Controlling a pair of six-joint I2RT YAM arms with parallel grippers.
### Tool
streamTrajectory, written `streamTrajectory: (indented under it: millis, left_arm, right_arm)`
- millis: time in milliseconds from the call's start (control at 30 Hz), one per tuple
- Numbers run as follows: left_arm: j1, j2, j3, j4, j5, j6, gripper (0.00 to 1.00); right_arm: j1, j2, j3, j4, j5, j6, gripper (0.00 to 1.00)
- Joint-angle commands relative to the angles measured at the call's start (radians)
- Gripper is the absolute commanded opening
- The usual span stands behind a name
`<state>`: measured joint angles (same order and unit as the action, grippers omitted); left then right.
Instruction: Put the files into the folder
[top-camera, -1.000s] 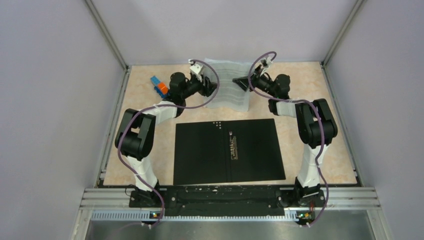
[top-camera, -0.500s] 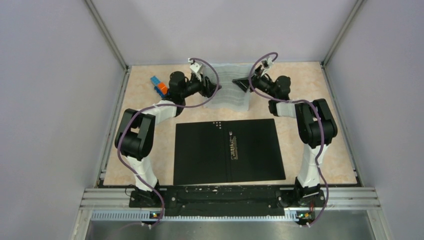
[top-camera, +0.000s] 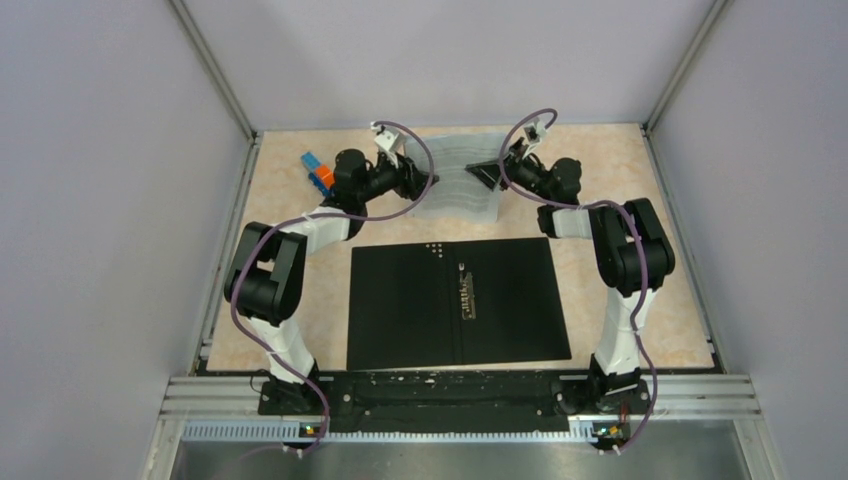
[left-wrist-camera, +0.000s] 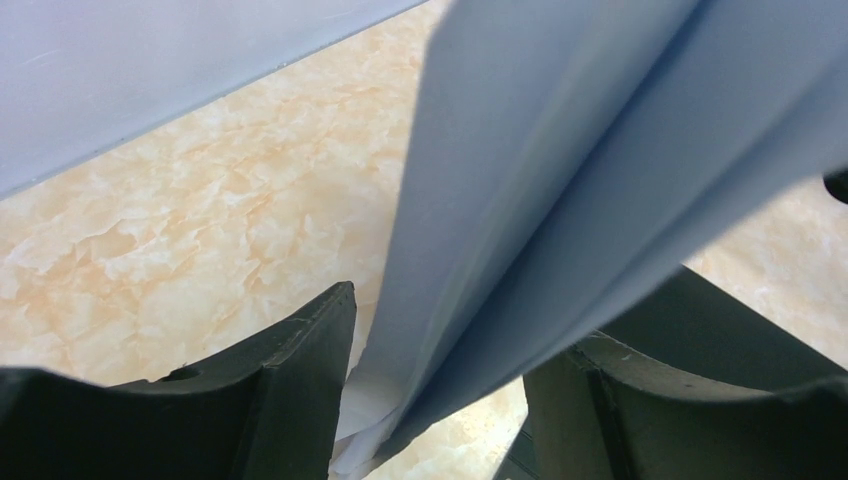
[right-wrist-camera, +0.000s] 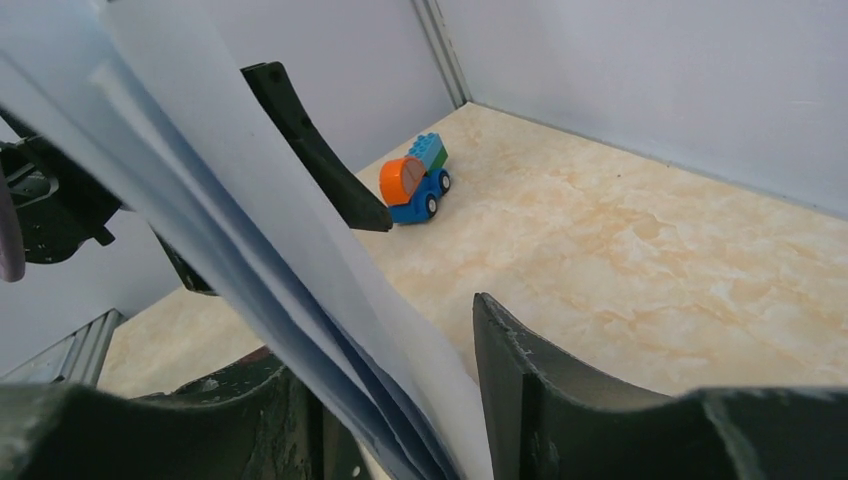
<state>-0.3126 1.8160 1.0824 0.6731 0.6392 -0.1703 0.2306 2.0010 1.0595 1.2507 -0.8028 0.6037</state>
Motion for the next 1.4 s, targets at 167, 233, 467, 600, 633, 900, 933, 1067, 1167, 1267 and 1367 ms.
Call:
streamTrajectory:
  millis: [167,233,467,600,633,900,933,1067,1167,1267,1367]
  left_arm:
    - [-0.069,-0.008,0.033,0.134,-0.004,-0.094,0.59]
    - [-0.082,-0.003,0.041,0.127,-0.011,-0.088,0.56]
    - [-0.072,-0.031,0.014,0.089,-0.039,-0.028,0.56]
    - [-0.071,-0.048,0.001,0.069,-0.029,-0.012,0.56]
    - [-0.072,-0.05,-0.001,0.066,-0.024,-0.014,0.56]
    - [-0.078,-0.073,-0.067,0.07,-0.018,-0.026,0.54]
    - [-0.078,-0.081,-0.076,0.071,-0.017,-0.026,0.55]
    - [-0.084,-0.111,-0.109,0.067,-0.019,-0.028,0.55]
    - [-0.088,-0.108,-0.11,0.066,-0.017,-0.03,0.55]
    - [-0.093,-0.11,-0.107,0.069,-0.012,-0.035,0.54]
    - [-0.101,-0.104,-0.099,0.064,-0.003,-0.031,0.48]
  right_arm:
    - [-0.069,-0.064,-0.008,0.06,0.026,0.003,0.38]
    - [-0.069,-0.062,0.0,0.068,0.013,0.015,0.38]
    - [-0.046,-0.056,-0.033,0.113,-0.005,0.049,0.41]
    - [-0.046,-0.078,-0.081,0.147,-0.008,0.066,0.41]
    - [-0.046,-0.084,-0.095,0.153,-0.01,0.068,0.42]
    - [-0.045,-0.116,-0.156,0.166,-0.026,0.073,0.45]
    - [-0.046,-0.118,-0.161,0.167,-0.028,0.075,0.45]
    - [-0.046,-0.128,-0.171,0.167,-0.035,0.08,0.45]
    - [-0.046,-0.131,-0.179,0.164,-0.036,0.079,0.45]
    - [-0.047,-0.135,-0.185,0.153,-0.033,0.072,0.45]
    - [-0.047,-0.138,-0.19,0.145,-0.025,0.064,0.44]
